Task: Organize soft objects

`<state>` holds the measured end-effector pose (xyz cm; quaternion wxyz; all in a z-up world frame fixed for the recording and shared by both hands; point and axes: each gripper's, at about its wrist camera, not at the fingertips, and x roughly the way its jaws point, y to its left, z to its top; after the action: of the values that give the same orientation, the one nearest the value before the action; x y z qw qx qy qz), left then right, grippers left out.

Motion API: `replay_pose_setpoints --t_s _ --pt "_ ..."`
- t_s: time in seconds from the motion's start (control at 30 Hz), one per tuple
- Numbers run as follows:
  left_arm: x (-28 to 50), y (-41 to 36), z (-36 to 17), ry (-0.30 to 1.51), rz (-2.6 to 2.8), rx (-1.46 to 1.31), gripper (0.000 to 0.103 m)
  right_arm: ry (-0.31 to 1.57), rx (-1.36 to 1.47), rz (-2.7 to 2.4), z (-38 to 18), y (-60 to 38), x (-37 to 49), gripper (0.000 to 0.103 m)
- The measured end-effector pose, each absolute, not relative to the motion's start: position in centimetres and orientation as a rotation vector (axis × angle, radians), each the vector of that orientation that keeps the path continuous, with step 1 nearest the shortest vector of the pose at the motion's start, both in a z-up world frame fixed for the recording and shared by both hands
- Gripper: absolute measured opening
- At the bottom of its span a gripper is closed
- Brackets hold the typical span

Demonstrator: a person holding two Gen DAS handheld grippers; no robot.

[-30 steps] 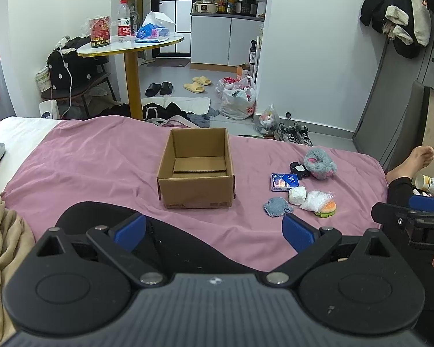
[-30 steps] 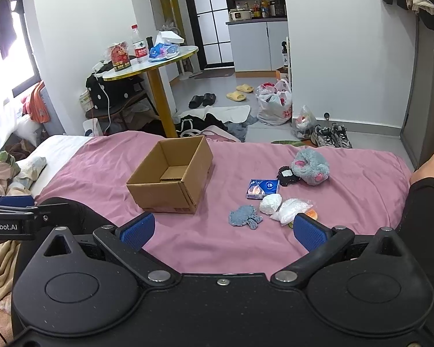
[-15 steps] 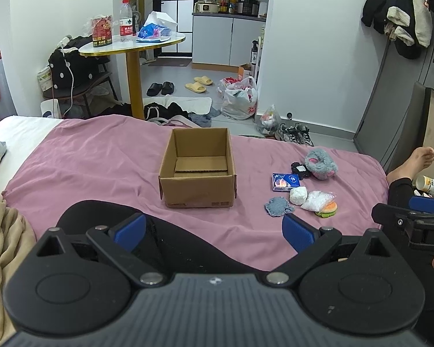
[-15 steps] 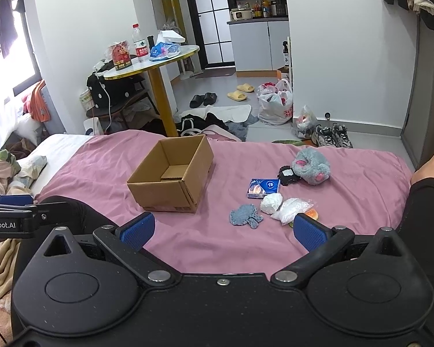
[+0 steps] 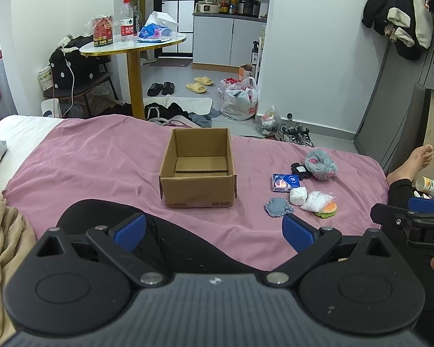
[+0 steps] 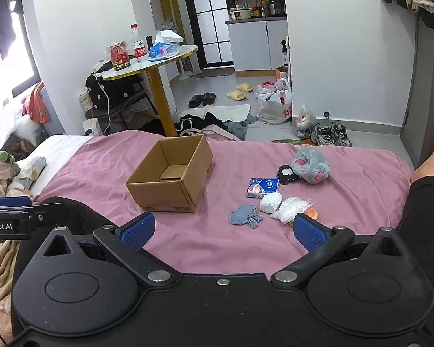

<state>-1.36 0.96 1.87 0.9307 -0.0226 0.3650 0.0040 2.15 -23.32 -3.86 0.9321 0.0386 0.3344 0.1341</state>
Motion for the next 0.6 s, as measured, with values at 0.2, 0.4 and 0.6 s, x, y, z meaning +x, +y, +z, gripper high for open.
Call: replay_pose_setpoints --t_s 0.2,0.4,0.6 --pt "-1.37 0.99 1.87 0.748 0.009 -0.047 0.100 0.673 0.081 0.293 -3.46 -23.05 1.80 0.103" --pt "-1.46 1.04 1.85 0.745 0.009 -0.047 0.100 0.676 0.072 0.285 -3.41 -22.88 1.91 0.103" --pt "-1.39 0.99 1.83 0.748 0.011 -0.048 0.100 0.677 0.069 0.283 -3.42 -22.85 1.97 0.103"
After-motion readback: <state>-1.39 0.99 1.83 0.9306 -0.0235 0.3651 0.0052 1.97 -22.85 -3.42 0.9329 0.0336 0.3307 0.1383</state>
